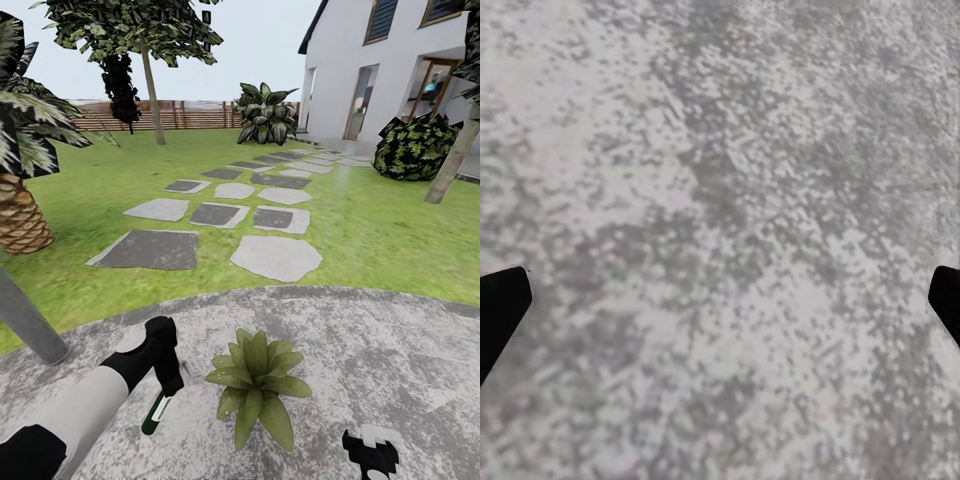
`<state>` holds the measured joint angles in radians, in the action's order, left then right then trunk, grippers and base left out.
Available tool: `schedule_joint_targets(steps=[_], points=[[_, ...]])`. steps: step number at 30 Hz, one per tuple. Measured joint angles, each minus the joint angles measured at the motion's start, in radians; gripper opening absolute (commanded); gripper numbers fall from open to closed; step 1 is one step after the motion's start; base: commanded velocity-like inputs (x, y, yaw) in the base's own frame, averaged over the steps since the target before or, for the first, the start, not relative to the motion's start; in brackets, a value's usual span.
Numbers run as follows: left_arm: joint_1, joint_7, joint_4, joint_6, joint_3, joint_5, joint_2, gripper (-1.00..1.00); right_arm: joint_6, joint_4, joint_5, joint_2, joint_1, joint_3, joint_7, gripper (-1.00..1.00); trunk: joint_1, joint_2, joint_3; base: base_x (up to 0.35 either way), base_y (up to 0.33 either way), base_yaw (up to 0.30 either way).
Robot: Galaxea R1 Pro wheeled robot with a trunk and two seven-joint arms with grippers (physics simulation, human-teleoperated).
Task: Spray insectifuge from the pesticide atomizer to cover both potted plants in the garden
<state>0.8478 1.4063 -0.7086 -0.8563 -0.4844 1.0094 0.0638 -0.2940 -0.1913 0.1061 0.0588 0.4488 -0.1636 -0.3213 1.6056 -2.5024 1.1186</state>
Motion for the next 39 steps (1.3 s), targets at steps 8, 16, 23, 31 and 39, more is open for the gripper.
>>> schedule_joint_targets(steps=[8,16,23,31,39], points=[[0.003,0.001,-0.084,-0.015,0.000,-0.001,-0.005,-1.00,-0.001,-0.001,-0.066,0.082,0.000,-0.011,0.006,1.00,0.000,0.000,0.000,0.000,0.000,0.028],[-0.009,0.000,-0.090,-0.017,0.004,-0.002,-0.008,-1.00,-0.005,0.002,-0.207,0.103,0.000,-0.020,0.174,1.00,0.000,0.000,0.000,0.064,-0.062,0.000],[-0.016,-0.001,-0.089,-0.018,0.006,-0.001,-0.008,-1.00,-0.005,0.002,-0.207,0.099,0.000,-0.019,0.177,1.00,0.000,0.000,0.000,-0.058,-0.237,0.079],[-0.016,-0.002,-0.089,-0.024,0.018,-0.002,-0.007,-1.00,-0.004,0.002,-0.205,0.095,0.000,-0.018,0.178,1.00,0.000,0.000,0.000,-0.219,-0.212,0.274],[-0.016,-0.003,-0.089,-0.023,0.029,0.000,-0.009,-1.00,-0.003,0.002,-0.205,0.095,0.000,-0.018,0.178,1.00,0.000,0.000,0.000,0.031,-0.267,0.103]])
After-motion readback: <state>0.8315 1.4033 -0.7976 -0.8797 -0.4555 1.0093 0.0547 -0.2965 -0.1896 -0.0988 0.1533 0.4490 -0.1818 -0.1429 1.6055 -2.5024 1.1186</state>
